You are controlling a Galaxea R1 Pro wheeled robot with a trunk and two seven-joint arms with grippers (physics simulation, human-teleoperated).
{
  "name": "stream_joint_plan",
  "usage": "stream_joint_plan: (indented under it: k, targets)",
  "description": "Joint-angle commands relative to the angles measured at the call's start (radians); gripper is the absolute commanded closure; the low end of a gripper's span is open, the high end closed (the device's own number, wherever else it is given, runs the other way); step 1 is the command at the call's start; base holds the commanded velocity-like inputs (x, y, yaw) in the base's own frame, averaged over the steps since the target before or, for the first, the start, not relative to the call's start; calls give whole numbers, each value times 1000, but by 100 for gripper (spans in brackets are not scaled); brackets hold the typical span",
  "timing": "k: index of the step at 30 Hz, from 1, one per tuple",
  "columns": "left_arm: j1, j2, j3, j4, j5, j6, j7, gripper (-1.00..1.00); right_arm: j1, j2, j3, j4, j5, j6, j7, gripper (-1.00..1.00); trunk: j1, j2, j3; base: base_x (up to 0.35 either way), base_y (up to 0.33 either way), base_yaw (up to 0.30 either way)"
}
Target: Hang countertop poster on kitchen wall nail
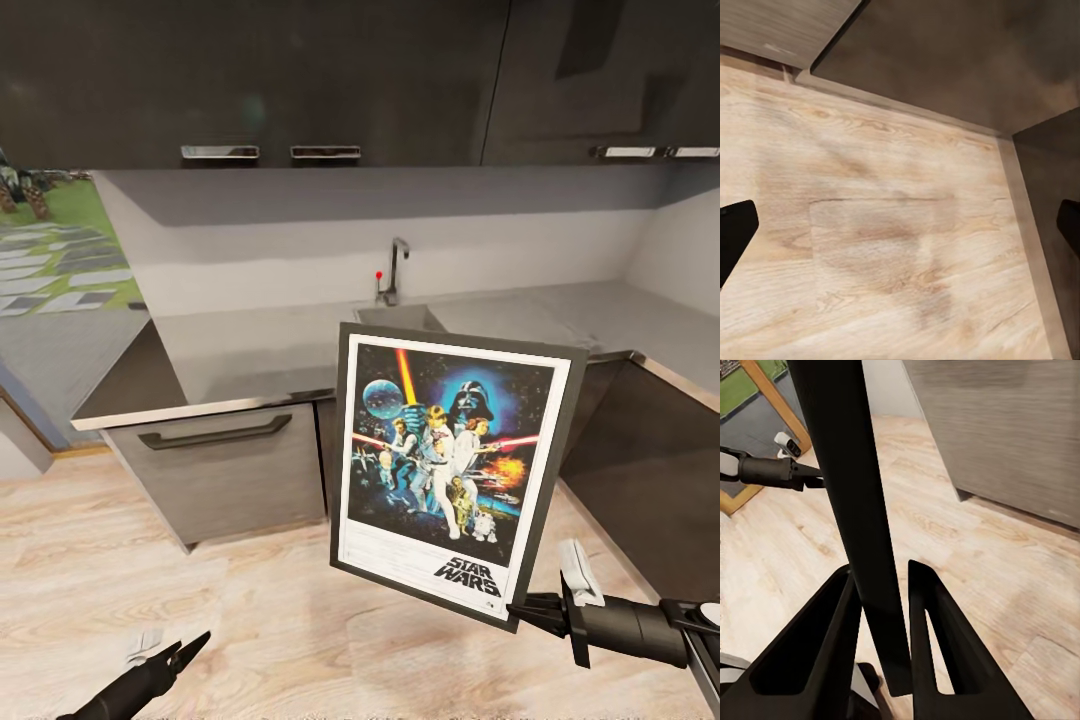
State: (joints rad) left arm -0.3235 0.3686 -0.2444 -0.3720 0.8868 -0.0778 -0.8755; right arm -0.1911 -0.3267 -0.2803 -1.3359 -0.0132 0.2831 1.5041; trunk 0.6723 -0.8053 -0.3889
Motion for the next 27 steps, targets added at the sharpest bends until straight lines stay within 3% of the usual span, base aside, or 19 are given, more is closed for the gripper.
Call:
stream_joint_plan:
  k: [1, 27]
  targets:
    - [-1, 1, -8, 1, 7, -8, 0, -100, -1, 0, 0, 0, -2, 13, 5, 100, -4, 6, 0, 0, 0, 0]
    - [-1, 1, -9, 1, 6, -8, 0, -100, -1, -1, -2, 0, -2, 13, 6, 100, -103, 188, 41, 0, 0, 0]
